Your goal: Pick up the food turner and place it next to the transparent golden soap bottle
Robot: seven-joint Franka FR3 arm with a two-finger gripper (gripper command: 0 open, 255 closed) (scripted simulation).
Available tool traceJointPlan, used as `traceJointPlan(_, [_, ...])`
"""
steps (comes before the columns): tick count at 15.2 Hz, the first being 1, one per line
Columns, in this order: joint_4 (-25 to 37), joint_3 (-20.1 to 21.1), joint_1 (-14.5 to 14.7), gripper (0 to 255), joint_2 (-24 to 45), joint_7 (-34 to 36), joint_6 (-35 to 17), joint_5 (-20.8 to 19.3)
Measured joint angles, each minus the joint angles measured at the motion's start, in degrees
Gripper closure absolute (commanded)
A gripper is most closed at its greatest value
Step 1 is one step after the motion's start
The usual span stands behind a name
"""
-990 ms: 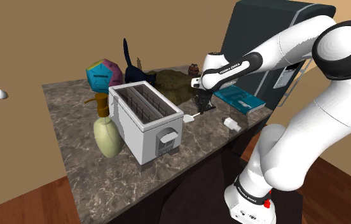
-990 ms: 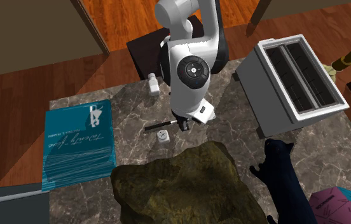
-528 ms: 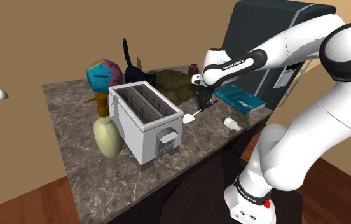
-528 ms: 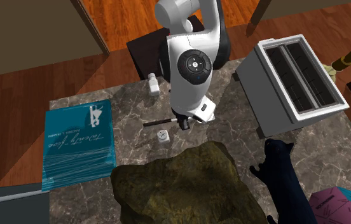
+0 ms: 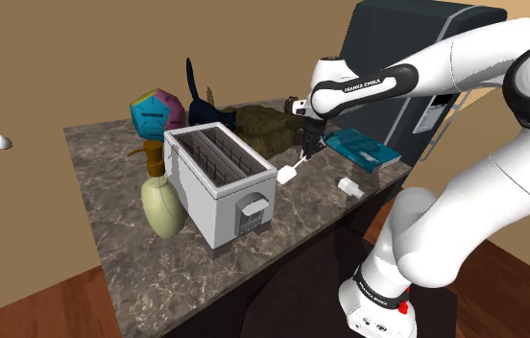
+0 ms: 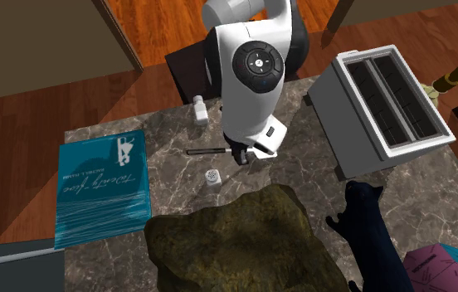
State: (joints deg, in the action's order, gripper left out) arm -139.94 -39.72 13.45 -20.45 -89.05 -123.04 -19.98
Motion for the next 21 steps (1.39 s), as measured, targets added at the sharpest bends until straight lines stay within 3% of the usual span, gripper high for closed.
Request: traceJointPlan(21, [11.72,4.66,-0.30,255,-5.74,-0.31,17.27,0.74])
